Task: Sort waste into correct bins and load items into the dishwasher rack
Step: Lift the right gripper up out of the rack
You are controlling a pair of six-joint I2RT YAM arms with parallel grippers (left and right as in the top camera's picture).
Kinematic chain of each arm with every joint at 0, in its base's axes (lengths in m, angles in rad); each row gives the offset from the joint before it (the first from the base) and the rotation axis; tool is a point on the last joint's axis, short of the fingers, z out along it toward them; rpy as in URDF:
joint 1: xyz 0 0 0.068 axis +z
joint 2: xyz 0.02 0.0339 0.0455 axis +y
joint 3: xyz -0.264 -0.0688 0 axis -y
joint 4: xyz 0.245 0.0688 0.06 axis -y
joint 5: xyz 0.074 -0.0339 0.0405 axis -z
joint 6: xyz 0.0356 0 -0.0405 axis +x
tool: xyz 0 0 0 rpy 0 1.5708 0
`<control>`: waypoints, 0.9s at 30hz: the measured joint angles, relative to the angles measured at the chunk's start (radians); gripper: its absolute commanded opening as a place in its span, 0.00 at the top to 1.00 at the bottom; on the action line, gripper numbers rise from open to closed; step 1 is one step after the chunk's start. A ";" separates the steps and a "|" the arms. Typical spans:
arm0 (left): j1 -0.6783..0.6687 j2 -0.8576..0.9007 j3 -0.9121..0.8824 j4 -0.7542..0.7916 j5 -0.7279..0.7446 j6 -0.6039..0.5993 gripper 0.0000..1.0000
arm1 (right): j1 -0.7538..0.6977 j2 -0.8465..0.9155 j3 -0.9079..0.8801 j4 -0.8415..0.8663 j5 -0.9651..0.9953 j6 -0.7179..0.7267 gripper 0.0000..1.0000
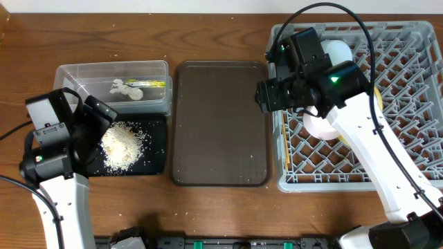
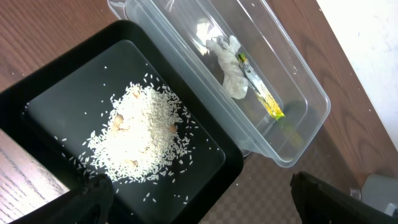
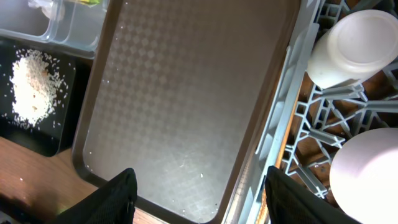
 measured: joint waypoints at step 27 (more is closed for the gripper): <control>0.000 0.000 0.000 0.000 0.000 0.000 0.06 | 0.001 0.000 0.000 -0.021 0.000 -0.056 0.33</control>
